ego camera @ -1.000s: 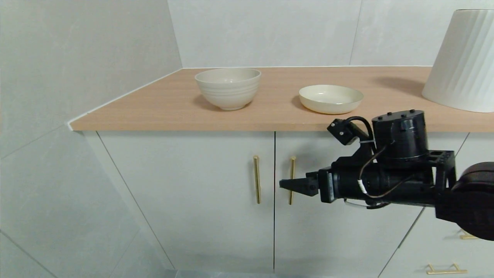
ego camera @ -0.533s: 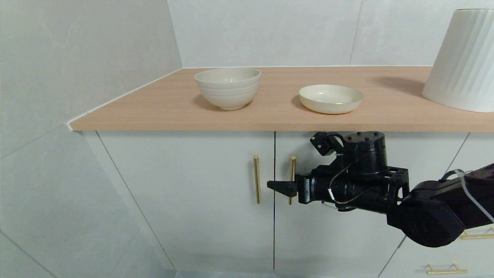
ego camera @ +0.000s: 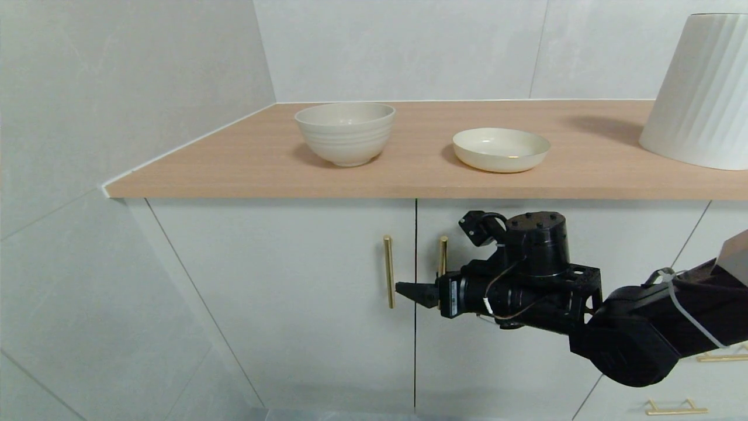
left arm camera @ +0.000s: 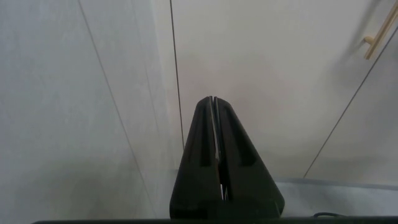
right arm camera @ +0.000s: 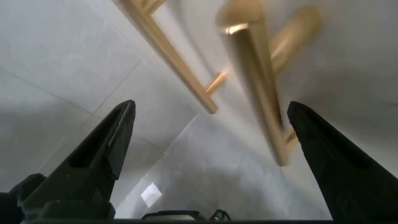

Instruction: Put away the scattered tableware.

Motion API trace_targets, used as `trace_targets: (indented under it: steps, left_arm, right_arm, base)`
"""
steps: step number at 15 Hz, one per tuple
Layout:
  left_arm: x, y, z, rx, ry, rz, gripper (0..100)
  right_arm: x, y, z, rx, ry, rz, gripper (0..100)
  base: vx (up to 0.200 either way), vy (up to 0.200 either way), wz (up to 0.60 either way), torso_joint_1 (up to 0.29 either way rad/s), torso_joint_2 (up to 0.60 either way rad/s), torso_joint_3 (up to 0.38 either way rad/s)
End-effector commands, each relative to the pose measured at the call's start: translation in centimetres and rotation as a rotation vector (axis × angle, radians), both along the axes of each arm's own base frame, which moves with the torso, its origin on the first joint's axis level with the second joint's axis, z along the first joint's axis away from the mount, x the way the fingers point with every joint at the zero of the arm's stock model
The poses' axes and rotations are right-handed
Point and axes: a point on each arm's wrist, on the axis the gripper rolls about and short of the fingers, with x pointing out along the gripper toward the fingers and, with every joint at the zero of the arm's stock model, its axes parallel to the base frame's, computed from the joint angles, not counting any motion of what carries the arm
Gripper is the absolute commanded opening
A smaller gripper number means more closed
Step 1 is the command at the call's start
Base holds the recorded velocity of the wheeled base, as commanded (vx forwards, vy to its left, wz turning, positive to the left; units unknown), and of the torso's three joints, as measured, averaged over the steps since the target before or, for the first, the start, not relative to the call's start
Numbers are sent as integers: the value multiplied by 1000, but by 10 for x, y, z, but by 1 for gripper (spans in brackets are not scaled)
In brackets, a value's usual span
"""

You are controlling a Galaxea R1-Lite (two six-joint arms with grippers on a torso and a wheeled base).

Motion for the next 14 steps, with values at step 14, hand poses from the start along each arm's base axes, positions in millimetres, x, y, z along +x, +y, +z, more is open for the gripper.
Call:
trace_targets:
  steps: [14]
  left_arm:
    - [0, -1, 3, 40, -7, -65, 0]
  right_arm:
    - [-57, -27, 15, 55, 13, 130, 100]
  base:
    - [0, 0, 0, 0, 0, 0]
